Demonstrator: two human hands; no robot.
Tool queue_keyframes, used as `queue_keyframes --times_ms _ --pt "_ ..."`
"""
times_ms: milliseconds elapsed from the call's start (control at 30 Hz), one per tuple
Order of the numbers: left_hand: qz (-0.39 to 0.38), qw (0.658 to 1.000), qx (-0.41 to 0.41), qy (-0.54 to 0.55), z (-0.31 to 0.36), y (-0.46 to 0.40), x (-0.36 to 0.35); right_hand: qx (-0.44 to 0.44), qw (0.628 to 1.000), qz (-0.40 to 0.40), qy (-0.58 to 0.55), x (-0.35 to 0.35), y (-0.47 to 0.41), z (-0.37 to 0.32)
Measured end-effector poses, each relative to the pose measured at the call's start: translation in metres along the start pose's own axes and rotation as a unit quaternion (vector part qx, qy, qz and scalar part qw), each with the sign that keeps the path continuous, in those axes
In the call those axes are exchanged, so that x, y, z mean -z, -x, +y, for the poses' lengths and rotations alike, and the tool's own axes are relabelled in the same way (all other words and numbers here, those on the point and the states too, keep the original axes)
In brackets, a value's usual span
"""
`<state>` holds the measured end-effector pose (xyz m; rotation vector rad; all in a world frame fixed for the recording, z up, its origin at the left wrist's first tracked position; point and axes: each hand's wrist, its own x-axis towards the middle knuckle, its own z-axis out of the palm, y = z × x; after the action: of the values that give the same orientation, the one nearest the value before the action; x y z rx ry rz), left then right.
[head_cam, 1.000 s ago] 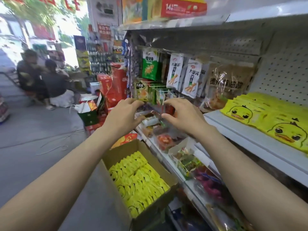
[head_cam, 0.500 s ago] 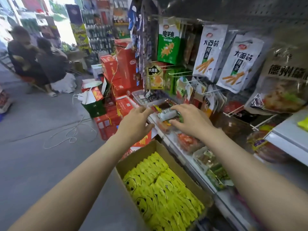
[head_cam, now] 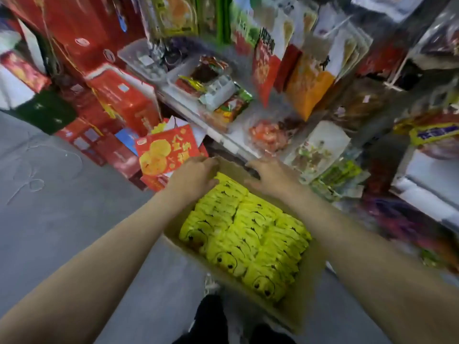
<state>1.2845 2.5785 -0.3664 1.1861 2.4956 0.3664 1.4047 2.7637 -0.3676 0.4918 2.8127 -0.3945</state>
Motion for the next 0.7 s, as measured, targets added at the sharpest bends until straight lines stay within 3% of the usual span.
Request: queue_keyframes --times_ms 167,433,600,700 --pt "-0.139 0.989 0.041 0.032 -0.05 -0.011 -0.083 -0.067 0.987 -0.128 -0.065 -0.092 -0.006 0.009" --pt "-0.319 0.939 0.098 0.084 -0.105 -0.009 -0.189 -0.137 0.926 -0.296 -0.192 -0.228 -0.002 0.013" --pt "-0.359 0.913 0.142 0.129 -0.12 -0.008 -0.235 -0.168 0.901 -0.341 -0.211 -0.286 0.004 0.011" --pt "-0.331 0.929 0.134 0.098 -0.131 -0.01 -0.251 -0.177 0.903 -0.332 -0.205 -0.307 0.008 0.008"
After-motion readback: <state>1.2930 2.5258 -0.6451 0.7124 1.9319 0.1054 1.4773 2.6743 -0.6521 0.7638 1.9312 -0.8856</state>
